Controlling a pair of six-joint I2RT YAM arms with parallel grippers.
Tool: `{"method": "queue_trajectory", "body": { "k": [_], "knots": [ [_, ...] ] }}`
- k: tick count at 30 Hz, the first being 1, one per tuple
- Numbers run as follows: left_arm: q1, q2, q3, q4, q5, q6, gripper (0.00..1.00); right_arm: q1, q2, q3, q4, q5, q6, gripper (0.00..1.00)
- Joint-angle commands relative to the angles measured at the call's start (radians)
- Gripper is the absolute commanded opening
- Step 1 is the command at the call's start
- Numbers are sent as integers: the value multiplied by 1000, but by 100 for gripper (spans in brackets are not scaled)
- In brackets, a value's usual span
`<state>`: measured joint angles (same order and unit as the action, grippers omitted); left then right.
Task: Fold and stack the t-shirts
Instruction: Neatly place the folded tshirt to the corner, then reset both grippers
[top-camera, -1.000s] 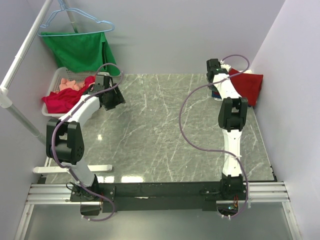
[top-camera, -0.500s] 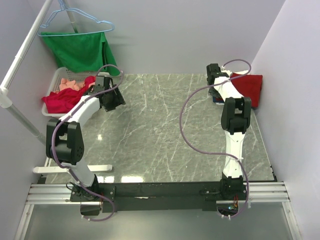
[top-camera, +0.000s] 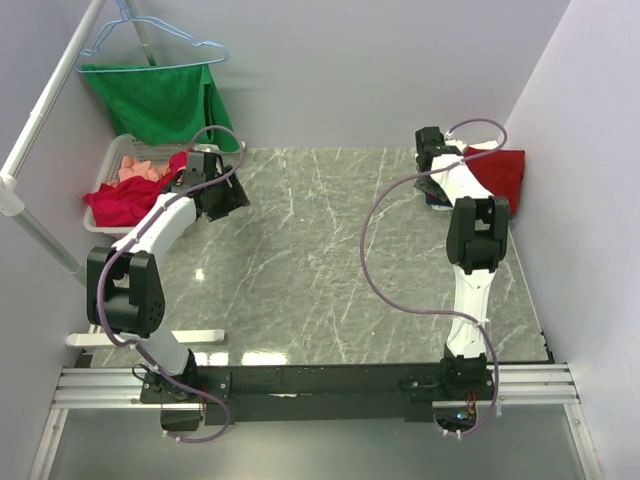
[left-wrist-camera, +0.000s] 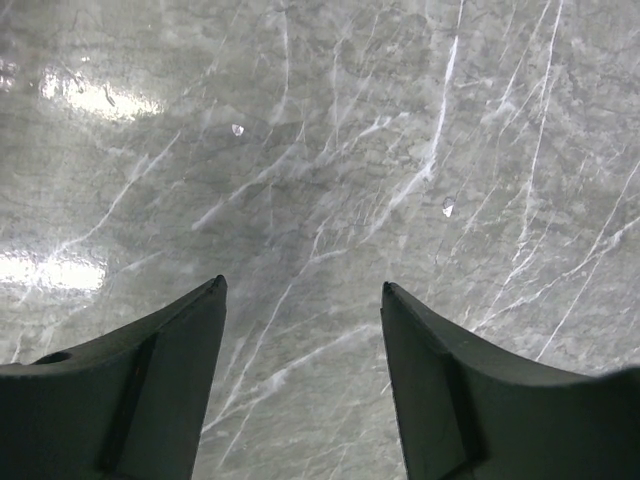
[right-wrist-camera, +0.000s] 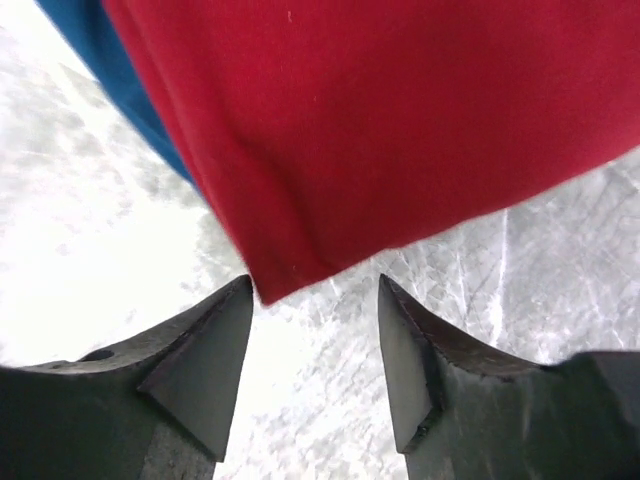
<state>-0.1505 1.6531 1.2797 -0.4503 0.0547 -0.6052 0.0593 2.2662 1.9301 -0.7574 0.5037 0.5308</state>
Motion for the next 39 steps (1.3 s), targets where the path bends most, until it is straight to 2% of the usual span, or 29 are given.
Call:
{"method": "queue_trajectory", "body": {
  "k": [1,2,3,8,22,27,39],
  "knots": [
    [-4,-67,-8,76,-24,35,79,16,-175,-20,113,10,-17,62],
    [-6,-79,-11,84,-29,36,84,20,-207,-25,118,10,-20,62],
    [-6,-87,-16,90,-26,41,99,28,-223,-31,121,10,-25,62],
    [-11,-118,-16,101,-24,59,99,63,-318,-55,125,-13,-54,62],
    [-84,-200,-69,101,-85,88,100,267,-569,-339,191,-238,-68,61],
    [-109,-226,-94,108,-92,94,99,388,-611,-433,217,-296,-65,61],
    [-172,-239,-102,85,-164,91,100,527,-629,-537,245,-350,-35,61]
  ]
}}
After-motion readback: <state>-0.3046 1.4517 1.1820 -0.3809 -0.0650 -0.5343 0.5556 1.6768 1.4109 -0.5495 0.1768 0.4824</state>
